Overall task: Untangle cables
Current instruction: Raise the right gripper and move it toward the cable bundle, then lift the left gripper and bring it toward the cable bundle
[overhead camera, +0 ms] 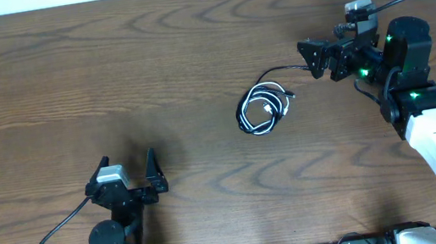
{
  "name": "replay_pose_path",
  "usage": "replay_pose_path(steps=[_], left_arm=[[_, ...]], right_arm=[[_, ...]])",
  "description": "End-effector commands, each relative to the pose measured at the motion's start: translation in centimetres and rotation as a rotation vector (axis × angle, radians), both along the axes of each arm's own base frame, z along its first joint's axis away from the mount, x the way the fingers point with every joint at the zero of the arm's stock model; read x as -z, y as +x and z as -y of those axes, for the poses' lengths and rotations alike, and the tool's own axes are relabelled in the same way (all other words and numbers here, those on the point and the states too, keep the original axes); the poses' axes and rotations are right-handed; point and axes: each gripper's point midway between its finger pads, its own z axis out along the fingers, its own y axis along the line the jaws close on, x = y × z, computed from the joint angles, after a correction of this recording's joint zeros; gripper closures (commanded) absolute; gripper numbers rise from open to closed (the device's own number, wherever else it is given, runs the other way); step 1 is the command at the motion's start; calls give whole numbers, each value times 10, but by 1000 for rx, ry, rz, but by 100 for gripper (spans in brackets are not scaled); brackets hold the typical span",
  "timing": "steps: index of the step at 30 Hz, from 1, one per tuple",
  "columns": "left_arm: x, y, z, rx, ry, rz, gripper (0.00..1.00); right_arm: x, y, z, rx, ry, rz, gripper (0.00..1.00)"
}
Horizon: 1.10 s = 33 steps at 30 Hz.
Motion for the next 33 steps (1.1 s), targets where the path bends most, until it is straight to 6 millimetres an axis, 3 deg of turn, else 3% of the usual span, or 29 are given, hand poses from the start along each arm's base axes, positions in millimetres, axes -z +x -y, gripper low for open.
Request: replay_pose_path(steps=[1,9,14,23,29,33], left_arm=[[18,-1,-10,-58,11,-58,1],[15,0,-11,-64,13,-48,1],[-20,2,-11,-66,15,96,1],[-12,2,-10,-59,-1,65,1],[-19,0,20,115,-12,83,1],[-35,-4,21,119,-16,84,1]], right_arm=[[-7,6,2,18,-12,18,1],[-5,5,2,18,-12,12,1],[-8,6,2,18,-11,24,1],[-8,6,1,28,12,9,1],[-8,6,1,29,15,6,1],[-8,6,2,28,12,8,2]])
